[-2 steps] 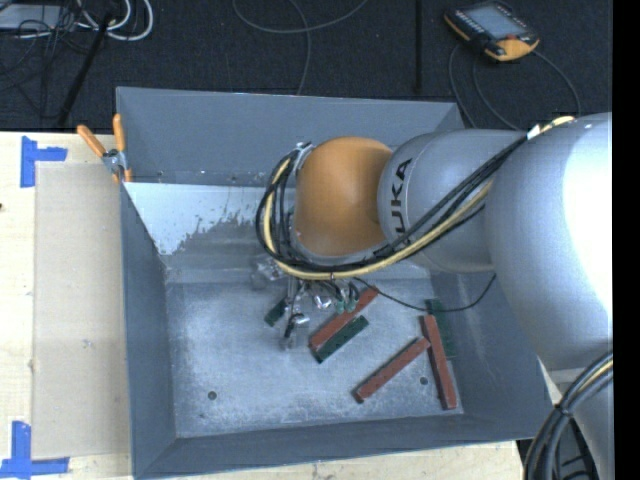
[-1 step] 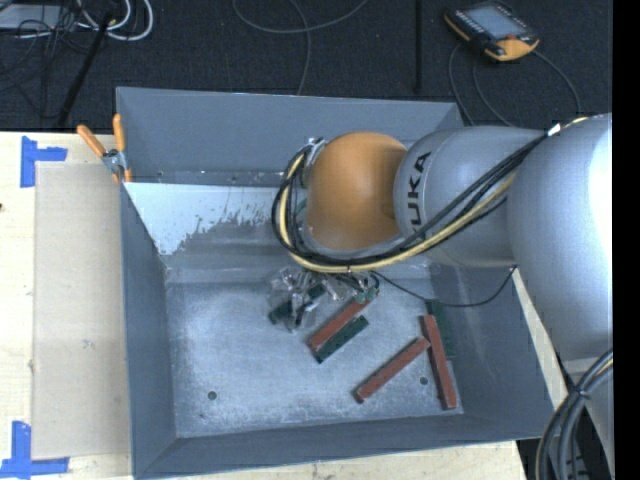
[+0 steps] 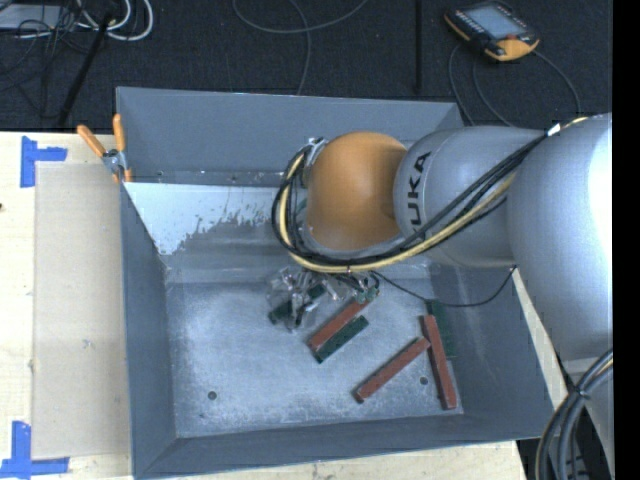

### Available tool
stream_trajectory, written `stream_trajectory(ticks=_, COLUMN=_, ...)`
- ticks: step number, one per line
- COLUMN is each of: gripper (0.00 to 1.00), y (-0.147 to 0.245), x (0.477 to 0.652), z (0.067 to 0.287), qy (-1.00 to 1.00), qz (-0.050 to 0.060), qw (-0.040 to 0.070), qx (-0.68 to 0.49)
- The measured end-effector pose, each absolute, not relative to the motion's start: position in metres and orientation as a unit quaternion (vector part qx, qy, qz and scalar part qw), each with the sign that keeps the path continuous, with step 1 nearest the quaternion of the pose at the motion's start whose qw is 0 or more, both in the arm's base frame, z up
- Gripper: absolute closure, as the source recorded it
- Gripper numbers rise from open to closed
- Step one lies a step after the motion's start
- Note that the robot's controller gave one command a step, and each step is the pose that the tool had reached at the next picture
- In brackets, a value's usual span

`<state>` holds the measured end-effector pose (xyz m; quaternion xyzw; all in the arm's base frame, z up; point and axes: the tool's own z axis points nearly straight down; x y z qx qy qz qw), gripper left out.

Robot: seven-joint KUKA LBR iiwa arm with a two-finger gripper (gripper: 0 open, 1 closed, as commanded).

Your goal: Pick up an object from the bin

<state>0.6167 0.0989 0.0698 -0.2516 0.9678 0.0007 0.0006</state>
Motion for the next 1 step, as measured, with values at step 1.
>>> stream_trajectory(ticks=1, gripper=1.00, y=0.0989, x=0.6159, z=0.0724, qy=0.968, qz=0.001, qw=0.000, qx=-0.251)
